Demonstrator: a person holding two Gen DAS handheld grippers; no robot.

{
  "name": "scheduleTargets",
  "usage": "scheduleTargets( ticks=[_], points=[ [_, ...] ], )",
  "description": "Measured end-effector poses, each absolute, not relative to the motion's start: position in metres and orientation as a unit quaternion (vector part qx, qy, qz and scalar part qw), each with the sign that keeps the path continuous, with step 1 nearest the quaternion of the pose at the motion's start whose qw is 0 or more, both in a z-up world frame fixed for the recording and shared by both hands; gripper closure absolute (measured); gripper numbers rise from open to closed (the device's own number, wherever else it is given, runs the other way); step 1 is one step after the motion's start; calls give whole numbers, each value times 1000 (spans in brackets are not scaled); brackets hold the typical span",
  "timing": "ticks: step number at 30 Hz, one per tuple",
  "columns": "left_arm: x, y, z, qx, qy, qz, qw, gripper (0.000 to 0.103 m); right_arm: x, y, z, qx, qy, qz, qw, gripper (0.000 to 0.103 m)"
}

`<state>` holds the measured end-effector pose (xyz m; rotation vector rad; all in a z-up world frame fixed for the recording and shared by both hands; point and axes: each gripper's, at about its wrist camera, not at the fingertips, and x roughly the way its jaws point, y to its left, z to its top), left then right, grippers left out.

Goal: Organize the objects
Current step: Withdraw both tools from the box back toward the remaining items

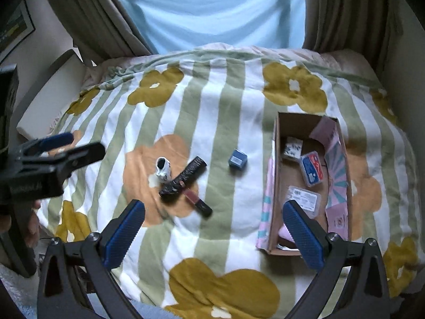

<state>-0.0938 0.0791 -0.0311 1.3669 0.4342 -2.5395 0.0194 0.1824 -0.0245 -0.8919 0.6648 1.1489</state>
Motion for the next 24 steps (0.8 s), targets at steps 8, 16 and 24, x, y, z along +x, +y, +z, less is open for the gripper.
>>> scheduleTargets(
  ticks=[8, 16, 24],
  points=[
    [-58, 36, -42, 459, 167, -862, 137, 0, -9, 197, -40, -404, 293, 519, 694, 0],
    [-57, 4, -57, 468, 161, -859, 132, 0, -17, 207, -61, -390, 323, 484, 714, 0],
    [-77, -22, -93, 496, 124, -855, 92, 0, -7, 221, -101, -359, 379, 426, 739, 0]
  ],
)
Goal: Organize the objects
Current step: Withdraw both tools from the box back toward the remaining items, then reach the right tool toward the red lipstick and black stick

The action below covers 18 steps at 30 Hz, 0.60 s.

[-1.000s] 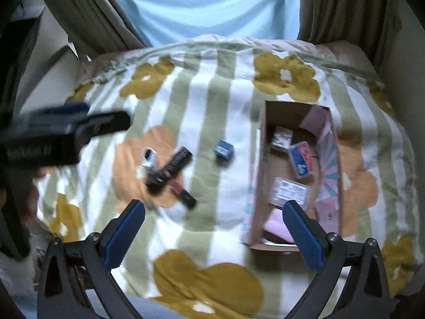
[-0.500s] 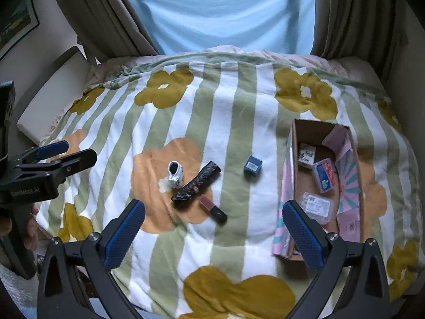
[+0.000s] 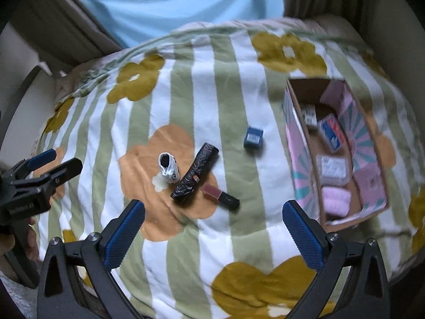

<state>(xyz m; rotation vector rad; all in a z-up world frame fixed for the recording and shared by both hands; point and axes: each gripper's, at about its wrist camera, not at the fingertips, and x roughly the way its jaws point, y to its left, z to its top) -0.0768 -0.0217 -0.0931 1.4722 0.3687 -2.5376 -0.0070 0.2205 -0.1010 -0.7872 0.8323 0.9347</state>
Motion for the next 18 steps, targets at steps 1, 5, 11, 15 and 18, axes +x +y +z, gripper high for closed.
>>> scheduleTargets(
  ticks=[1, 5, 11, 15, 18],
  points=[
    [-80, -23, -97, 498, 119, -854, 87, 0, -4, 222, -108, -352, 387, 417, 743, 0],
    [-100, -28, -131, 517, 79, -851, 44, 0, 8, 228, -139, -322, 425, 381, 755, 0],
    [-138, -26, -184, 549, 15, -836, -20, 0, 26, 243, -186, -296, 469, 328, 765, 0],
    [-162, -18, -219, 566, -24, -822, -54, 0, 41, 253, -211, -279, 492, 290, 772, 0],
    [-177, -11, -244, 580, -49, -809, -80, 0, 52, 260, -227, -276, 502, 264, 776, 0]
  ],
)
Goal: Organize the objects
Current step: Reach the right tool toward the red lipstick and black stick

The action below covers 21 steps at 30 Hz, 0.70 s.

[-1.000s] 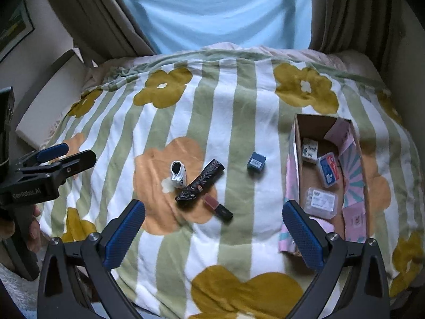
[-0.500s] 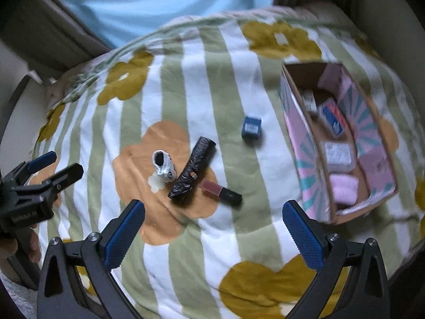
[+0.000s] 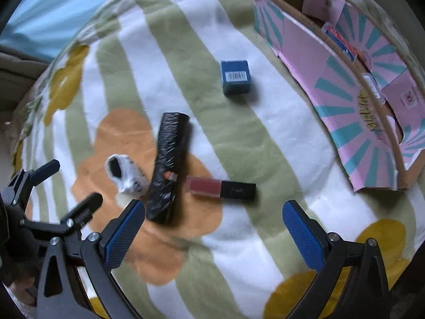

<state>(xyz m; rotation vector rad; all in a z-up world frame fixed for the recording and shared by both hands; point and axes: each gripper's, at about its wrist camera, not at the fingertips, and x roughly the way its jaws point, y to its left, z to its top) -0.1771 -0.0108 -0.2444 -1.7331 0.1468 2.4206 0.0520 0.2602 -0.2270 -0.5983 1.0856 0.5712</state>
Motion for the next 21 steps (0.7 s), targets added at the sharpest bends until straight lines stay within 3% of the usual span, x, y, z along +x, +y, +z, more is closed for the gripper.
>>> scheduleTargets(
  ticks=[12, 13, 15, 18, 20, 21],
  points=[
    [-204, 6, -315, -613, 98, 772, 138, 1, 84, 271, -288, -281, 555, 186, 761, 1],
    [-205, 8, -318, -614, 96, 770, 145, 1, 86, 271, -291, -280, 557, 182, 761, 2],
    [-207, 10, -322, -614, 97, 768, 153, 2, 88, 269, -294, -277, 562, 182, 758, 15],
    [-207, 18, -324, -615, 98, 763, 175, 14, 90, 267, -296, -283, 562, 175, 757, 23],
    [-207, 22, -326, -619, 90, 758, 186, 35, 92, 263, -293, -278, 564, 177, 757, 23],
    [-207, 24, -328, -625, 83, 751, 194, 39, 93, 262, -292, -277, 564, 177, 758, 23]
  ],
)
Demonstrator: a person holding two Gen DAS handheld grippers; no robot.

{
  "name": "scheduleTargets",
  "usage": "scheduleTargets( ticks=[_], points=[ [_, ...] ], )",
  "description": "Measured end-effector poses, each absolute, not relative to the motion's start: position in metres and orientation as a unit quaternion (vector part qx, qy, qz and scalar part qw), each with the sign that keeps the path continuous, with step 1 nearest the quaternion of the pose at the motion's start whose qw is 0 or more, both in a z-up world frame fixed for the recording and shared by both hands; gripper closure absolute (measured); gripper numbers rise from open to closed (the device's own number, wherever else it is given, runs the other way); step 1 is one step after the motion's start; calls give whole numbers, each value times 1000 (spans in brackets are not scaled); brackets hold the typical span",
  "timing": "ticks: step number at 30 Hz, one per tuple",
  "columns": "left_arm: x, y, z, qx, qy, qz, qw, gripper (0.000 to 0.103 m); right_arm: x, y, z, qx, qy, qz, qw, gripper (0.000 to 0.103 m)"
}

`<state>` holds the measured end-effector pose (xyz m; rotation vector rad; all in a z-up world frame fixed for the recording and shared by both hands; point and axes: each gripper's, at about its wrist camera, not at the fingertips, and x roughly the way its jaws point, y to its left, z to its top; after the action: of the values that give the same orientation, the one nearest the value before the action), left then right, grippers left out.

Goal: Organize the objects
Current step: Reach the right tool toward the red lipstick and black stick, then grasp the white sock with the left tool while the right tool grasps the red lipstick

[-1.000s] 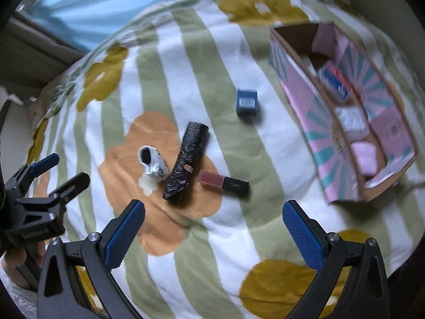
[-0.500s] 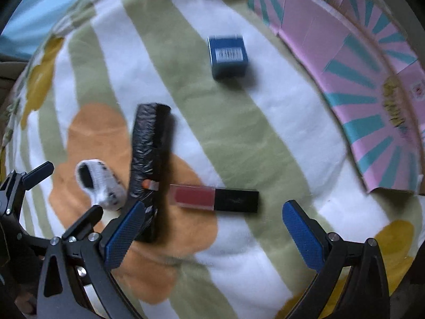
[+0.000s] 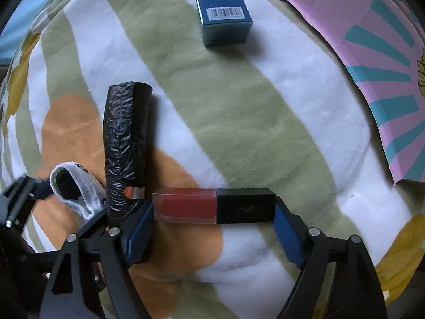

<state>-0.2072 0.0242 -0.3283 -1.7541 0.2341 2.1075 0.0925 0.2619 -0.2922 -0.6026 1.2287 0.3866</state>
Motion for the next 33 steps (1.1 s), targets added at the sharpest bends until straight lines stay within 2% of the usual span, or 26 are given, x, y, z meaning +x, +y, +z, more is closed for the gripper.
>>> scheduleTargets(
  ticks=[1, 5, 17, 33],
  points=[
    [-207, 26, -330, -628, 84, 749, 194, 44, 93, 261, -291, -277, 564, 178, 758, 23],
    [-204, 28, -327, -623, 84, 755, 188, 46, 92, 258, -286, -280, 561, 185, 757, 23],
    [-187, -14, -291, -610, 5, 783, 121, 47, 79, 252, -250, -312, 518, 234, 761, 23],
    [-127, -17, -187, -541, -137, 830, -1, 47, 0, 271, -149, -402, 384, 385, 737, 23]
  ],
)
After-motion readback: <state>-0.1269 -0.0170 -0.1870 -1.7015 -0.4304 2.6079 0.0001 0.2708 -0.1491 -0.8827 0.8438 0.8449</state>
